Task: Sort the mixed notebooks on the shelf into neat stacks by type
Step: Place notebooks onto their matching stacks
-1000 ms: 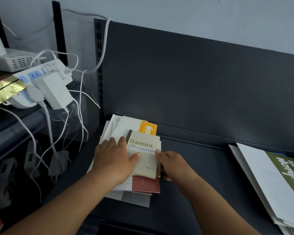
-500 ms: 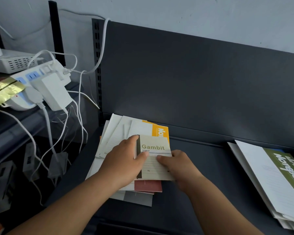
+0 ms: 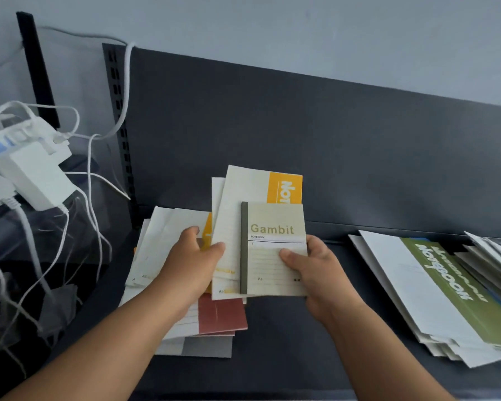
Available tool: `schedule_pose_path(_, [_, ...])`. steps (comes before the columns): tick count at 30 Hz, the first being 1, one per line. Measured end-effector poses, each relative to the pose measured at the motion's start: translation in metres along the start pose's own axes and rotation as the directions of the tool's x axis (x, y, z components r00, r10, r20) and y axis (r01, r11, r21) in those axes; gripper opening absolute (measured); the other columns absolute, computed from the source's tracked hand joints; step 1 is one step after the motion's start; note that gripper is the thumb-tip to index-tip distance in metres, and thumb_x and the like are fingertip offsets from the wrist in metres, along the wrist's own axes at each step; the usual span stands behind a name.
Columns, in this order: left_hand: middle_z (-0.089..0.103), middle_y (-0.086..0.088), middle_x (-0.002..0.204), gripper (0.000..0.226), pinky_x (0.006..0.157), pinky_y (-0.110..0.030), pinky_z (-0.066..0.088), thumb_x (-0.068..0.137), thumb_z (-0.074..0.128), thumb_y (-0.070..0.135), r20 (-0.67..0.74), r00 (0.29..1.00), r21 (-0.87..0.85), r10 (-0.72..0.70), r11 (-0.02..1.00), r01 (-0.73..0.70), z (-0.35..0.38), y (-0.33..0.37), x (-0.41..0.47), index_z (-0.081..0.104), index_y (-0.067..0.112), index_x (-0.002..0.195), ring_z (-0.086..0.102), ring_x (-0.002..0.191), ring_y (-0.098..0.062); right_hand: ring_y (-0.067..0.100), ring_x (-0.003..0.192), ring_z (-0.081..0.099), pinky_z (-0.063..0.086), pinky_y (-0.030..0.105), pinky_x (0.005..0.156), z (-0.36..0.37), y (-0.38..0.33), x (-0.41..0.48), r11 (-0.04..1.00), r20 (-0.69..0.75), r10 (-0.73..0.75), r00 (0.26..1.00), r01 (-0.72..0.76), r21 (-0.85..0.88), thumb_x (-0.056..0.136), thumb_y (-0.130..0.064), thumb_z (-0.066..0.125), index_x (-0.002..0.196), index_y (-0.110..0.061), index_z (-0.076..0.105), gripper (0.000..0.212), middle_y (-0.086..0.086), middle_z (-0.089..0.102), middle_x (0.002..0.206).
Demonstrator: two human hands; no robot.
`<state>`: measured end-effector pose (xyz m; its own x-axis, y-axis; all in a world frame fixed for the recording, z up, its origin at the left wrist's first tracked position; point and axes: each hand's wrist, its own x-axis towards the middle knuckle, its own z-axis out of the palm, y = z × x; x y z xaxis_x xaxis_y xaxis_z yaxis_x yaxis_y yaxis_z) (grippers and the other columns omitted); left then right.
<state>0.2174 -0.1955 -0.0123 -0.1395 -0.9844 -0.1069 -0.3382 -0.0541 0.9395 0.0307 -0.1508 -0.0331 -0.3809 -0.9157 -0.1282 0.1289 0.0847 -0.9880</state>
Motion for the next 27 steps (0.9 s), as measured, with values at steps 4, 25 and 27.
schedule_pose_path(4, [0.073,-0.004,0.095,0.035,0.072,-0.042,0.058,0.100,0.040,0.044,0.195,0.968,-0.294,-0.161,0.932,0.214,0.024,0.024,-0.010,0.060,0.019,0.114,0.070,0.085,-0.025,0.023,0.092,0.073,0.060,0.044,0.079,-0.024,-0.016,-0.007,0.996,-0.073,-0.075,0.995,0.079,0.043,0.090,-0.003,0.065,0.108,-0.016,0.063,0.023,0.001,0.077,0.099])
schedule_pose_path(25, [0.070,-0.006,0.102,0.025,0.046,-0.025,0.050,0.102,0.040,0.012,0.481,0.876,-0.191,0.035,0.979,0.065,0.293,0.111,-0.154,0.062,0.024,0.101,0.067,0.094,-0.028,0.023,0.093,0.069,0.060,0.042,0.081,-0.334,-0.041,-0.137,0.988,-0.454,-0.136,0.880,0.084,-0.133,0.086,-0.013,0.072,0.107,-0.019,0.061,0.024,0.004,0.071,0.103])
schedule_pose_path(27, [0.069,-0.005,0.105,0.028,0.048,-0.026,0.050,0.101,0.039,0.009,0.485,0.873,-0.184,0.053,0.982,0.042,0.324,0.120,-0.173,0.062,0.026,0.100,0.066,0.096,-0.026,0.022,0.092,0.069,0.060,0.037,0.076,-0.371,-0.045,-0.152,0.984,-0.475,-0.152,0.867,0.090,-0.151,0.087,-0.015,0.072,0.108,-0.021,0.060,0.025,0.002,0.070,0.102])
